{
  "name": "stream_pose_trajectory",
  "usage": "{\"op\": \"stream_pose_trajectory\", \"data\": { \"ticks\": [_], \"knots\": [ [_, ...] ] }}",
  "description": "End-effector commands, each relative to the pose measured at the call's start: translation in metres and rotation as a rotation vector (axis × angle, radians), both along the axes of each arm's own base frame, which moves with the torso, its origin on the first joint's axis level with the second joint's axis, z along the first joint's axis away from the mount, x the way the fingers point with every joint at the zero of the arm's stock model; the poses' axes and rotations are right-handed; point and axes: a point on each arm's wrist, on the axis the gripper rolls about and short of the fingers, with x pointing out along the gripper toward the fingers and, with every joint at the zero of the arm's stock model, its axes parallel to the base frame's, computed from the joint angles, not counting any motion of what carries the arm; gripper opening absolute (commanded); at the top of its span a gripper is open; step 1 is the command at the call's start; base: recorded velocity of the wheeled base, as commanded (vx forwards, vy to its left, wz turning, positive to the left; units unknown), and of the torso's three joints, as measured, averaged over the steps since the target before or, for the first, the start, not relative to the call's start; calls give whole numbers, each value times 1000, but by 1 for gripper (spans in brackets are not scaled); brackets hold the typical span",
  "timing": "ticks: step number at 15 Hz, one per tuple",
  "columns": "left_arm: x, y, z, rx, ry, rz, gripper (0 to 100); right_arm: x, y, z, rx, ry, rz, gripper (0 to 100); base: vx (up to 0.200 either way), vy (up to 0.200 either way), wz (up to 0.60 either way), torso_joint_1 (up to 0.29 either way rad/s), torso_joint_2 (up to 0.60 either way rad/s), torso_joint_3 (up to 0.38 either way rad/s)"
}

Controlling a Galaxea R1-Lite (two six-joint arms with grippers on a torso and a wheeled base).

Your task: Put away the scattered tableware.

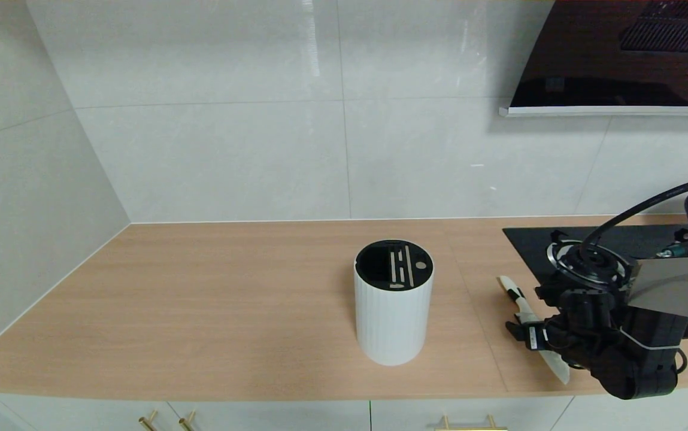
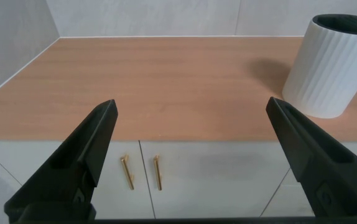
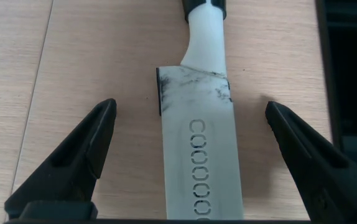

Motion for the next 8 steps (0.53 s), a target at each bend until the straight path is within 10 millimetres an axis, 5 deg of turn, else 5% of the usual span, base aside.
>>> {"op": "stream_pose_trajectory", "data": {
  "ticks": [1,2,8],
  "knots": [
    [0,0,0,0,0,0,100,0,0,-1,-1,3,0,100,0,0,0,0,0,0],
    [0,0,0,0,0,0,100,0,0,-2,-1,5,0,0,0,0,0,0,0,0],
    [0,0,0,-2,0,0,100,-1,0,-6,-4,18,4,0,0,0,0,0,0,0]
  ]
}}
